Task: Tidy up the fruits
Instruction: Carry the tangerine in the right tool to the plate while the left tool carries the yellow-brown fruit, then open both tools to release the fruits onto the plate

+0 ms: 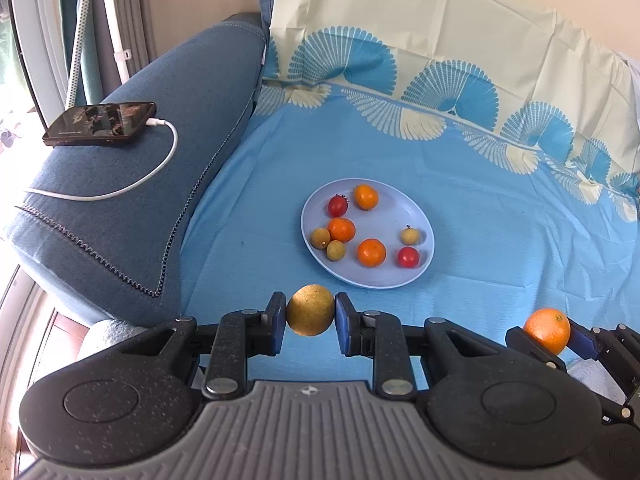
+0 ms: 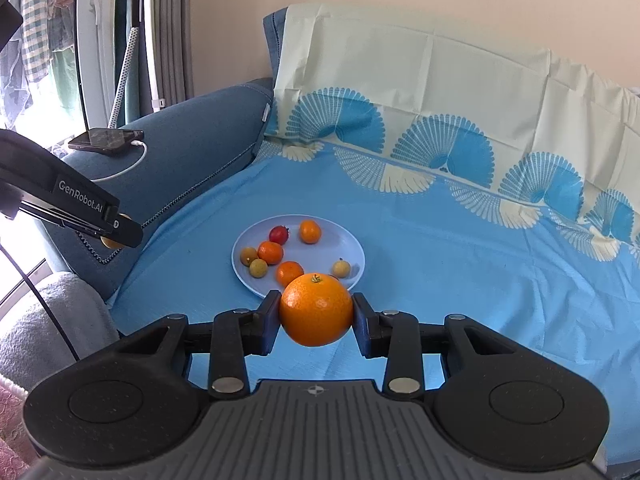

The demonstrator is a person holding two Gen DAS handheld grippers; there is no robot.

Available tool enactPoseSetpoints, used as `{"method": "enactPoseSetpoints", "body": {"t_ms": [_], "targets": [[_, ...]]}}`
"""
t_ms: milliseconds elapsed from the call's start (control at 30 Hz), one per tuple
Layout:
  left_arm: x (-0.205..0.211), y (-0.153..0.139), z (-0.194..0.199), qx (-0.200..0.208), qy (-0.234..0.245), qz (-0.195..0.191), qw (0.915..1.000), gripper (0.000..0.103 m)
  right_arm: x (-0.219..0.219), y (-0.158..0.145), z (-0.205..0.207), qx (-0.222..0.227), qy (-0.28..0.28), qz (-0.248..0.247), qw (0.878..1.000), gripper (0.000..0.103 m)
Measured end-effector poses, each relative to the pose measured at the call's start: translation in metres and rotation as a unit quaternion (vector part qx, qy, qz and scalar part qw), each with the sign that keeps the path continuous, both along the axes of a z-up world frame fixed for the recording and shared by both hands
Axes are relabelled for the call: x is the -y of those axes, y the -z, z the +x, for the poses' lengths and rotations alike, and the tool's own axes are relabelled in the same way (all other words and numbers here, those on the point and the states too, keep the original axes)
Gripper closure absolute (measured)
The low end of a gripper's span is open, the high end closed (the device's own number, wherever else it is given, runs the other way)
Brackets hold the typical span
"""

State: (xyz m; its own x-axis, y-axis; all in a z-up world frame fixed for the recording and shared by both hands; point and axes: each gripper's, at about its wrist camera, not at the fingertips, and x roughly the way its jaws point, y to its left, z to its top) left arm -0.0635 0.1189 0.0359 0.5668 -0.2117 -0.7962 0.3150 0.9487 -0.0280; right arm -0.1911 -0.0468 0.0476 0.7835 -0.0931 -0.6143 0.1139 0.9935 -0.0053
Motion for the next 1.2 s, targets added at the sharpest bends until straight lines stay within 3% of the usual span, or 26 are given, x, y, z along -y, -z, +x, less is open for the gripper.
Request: {"method": "enactPoseSetpoints", "body": {"t_ms": [600, 933, 1200], "targets": [[0.068, 0.048, 0.106, -0.035, 0.016, 0.02, 0.9991, 0.075, 0.044, 0.037, 0.099, -0.019, 0.013, 0.038, 0.999, 0.064], [0.1, 0.098, 0.17, -0.062, 0.02, 0.05, 0.9966, 0.075, 0.057, 0.086, 0.171, -0.052, -0.019, 0.028, 0.998, 0.064], [0.119, 0.133, 0.2, -0.071, 0.03, 0.087, 0.9932, 0.074, 0.055, 0.123, 0.211, -0.085, -0.04, 0.027, 0.995, 0.064]]}}
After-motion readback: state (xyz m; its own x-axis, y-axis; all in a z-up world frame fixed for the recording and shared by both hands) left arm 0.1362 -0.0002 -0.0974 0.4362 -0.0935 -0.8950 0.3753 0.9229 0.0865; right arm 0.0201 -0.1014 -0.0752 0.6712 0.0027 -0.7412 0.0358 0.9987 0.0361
